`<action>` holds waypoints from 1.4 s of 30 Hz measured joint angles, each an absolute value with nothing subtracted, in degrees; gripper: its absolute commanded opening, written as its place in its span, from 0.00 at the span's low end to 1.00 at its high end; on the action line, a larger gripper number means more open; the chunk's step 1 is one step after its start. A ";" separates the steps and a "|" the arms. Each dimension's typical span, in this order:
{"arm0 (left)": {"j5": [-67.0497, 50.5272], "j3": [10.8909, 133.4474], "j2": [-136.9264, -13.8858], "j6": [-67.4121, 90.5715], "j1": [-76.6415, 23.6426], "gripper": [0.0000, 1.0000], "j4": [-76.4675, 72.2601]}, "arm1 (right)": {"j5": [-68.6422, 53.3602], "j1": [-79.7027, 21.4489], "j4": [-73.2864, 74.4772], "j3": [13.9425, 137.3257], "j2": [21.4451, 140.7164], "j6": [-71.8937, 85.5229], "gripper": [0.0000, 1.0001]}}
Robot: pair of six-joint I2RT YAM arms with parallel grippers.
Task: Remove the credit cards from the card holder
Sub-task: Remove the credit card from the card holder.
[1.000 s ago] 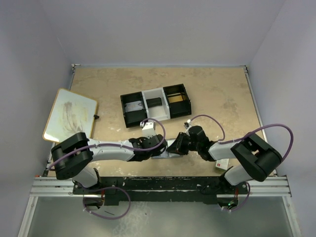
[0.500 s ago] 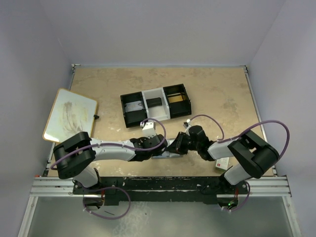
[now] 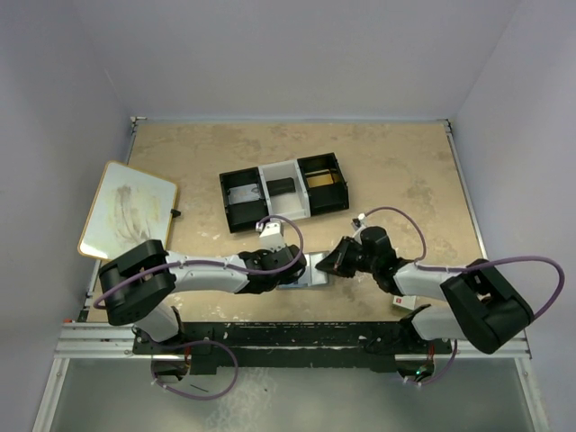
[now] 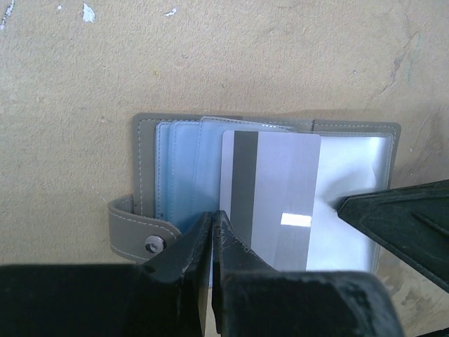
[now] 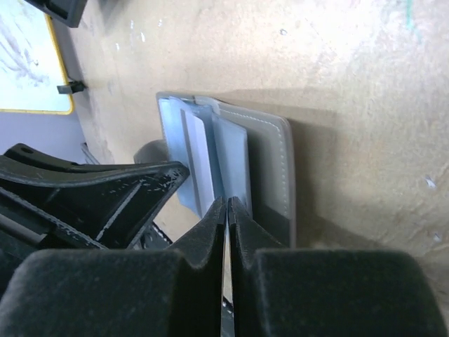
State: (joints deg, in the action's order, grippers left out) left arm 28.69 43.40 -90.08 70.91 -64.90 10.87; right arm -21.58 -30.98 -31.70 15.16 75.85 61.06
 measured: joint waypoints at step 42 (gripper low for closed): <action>28.91 45.04 -91.18 70.85 -64.95 0.00 12.73 | -36.10 -30.74 -48.38 17.74 92.68 58.92 0.00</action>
State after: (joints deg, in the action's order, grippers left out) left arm 28.91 45.04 -91.18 70.85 -64.95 12.73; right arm -36.10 -30.74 -48.38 17.74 92.68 58.92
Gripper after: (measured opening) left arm 0.003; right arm 0.008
